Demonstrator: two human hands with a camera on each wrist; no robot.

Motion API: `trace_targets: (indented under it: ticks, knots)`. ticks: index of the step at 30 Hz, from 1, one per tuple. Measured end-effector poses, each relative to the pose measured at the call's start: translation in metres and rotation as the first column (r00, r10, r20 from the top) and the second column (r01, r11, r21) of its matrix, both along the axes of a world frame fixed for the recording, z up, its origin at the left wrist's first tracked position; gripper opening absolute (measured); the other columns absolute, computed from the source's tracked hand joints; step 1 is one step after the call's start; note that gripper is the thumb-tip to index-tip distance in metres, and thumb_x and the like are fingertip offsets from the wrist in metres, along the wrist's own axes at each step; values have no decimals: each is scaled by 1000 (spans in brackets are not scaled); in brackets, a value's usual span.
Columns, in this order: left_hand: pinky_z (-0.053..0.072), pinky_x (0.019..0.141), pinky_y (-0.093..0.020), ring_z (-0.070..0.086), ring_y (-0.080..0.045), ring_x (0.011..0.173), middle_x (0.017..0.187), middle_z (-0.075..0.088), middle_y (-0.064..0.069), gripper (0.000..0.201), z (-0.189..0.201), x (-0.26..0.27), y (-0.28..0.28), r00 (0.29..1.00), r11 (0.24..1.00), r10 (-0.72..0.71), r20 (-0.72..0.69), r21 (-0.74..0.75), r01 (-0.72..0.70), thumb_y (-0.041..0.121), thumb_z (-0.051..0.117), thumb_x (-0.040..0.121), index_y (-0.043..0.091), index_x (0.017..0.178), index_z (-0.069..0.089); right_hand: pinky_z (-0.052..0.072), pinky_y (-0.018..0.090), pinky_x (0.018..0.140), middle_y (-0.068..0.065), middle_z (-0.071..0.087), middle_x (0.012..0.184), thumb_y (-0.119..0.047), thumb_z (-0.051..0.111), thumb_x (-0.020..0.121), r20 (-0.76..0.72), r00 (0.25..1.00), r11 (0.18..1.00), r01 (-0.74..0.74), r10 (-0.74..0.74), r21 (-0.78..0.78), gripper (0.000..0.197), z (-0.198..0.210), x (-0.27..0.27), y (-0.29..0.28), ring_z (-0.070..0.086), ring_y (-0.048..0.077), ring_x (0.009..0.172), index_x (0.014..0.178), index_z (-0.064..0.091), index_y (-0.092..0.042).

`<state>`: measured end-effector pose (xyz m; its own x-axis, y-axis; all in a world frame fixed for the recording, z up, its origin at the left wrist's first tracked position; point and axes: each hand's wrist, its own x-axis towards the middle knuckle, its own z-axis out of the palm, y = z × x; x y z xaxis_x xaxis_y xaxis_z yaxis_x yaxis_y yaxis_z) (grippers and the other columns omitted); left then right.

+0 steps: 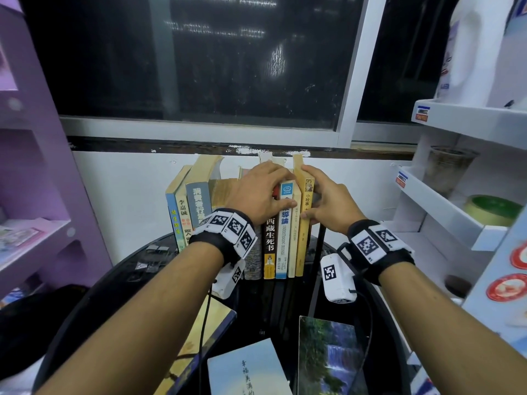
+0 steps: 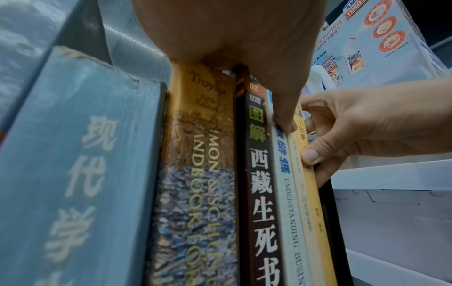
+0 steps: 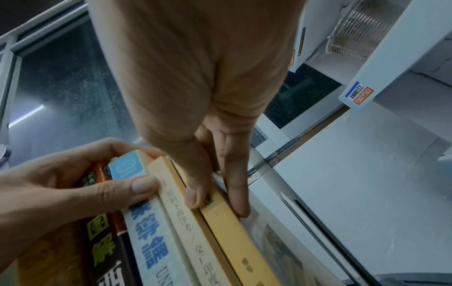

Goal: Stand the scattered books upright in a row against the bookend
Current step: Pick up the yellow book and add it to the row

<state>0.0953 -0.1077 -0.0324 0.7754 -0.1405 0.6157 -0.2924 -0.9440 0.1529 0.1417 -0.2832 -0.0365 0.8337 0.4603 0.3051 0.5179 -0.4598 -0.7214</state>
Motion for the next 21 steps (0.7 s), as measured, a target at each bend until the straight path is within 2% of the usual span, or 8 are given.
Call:
trace_targets:
  ticks: [3,6,13,16,21]
  knots:
    - [36,87,-24,47,-9,117,125,54,10,49,1,-1,0,1000,1000,12,-5,-8,-12,50,69,78,29,119,56,61,41,70,7,61,127,11,72,76,-12,1000,1000,-5,5,4,93,2,-1,3,65,24,108,146,30,-33]
    - [34,82,-23,48,-9,115,123,54,10,49,1,0,0,1000,1000,27,-5,-7,-27,51,69,77,29,118,55,62,38,63,10,60,129,10,73,76,-16,1000,1000,1,-1,-2,93,2,-1,5,68,25,101,146,29,-33]
    - [37,83,-25,48,-9,116,123,53,10,51,1,0,2,1000,1000,30,-10,2,-30,52,69,77,30,120,54,62,37,62,10,61,128,8,74,76,5,1000,1000,19,-19,-22,92,2,0,4,69,28,99,146,30,-34]
    - [32,79,-24,48,-9,115,123,53,10,51,0,0,1,999,999,45,-9,8,-45,54,68,77,31,120,53,62,38,67,9,61,128,6,75,76,16,999,998,32,-31,-48,93,2,-1,5,69,27,99,146,28,-34]
    - [36,80,-25,48,-9,114,122,53,10,50,1,-2,0,999,999,44,-18,1,-44,54,67,77,31,120,52,60,40,79,7,59,132,-1,76,78,41,998,994,48,-44,-102,94,3,-5,7,68,24,102,148,23,-35]
